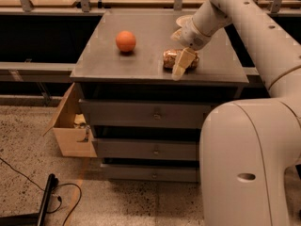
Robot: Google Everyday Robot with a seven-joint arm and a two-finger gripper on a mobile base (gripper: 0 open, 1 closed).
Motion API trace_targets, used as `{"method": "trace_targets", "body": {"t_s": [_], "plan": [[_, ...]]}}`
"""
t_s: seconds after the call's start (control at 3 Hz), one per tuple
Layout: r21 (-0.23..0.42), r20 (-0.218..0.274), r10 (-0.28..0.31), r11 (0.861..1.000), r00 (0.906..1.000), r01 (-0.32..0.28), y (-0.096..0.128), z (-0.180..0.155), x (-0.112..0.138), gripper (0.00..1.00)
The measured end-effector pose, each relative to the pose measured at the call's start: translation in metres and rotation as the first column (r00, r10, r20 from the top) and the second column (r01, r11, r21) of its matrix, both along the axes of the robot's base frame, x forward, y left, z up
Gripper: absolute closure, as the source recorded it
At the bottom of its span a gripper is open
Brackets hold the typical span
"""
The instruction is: Knock orange can over
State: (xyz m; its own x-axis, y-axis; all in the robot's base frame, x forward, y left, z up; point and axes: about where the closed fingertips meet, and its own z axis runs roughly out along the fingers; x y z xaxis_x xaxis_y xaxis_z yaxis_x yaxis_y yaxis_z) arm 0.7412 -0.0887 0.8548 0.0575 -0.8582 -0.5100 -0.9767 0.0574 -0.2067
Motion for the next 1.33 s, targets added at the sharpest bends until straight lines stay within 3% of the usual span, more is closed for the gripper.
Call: {"method": "trace_targets", "body": {"t_s": [0.33,0.67,1.0,1.33], "plan": [[0.104,-0.017,-0.100,0.989,0.9948,0.101,-0.024,0.011,0.002,0.00],[0.184,-0.004,-0.238,0.954,0.9713,0.235,-0.064,0.026,0.009,0.00],[0.260,0.009,-0.407,0.883,0.9136,0.390,-0.120,0.045,0.009,0.00],[0.341,-0.010,-0.591,0.756,0.8067,0.558,-0.174,0.061,0.000,0.00]]}}
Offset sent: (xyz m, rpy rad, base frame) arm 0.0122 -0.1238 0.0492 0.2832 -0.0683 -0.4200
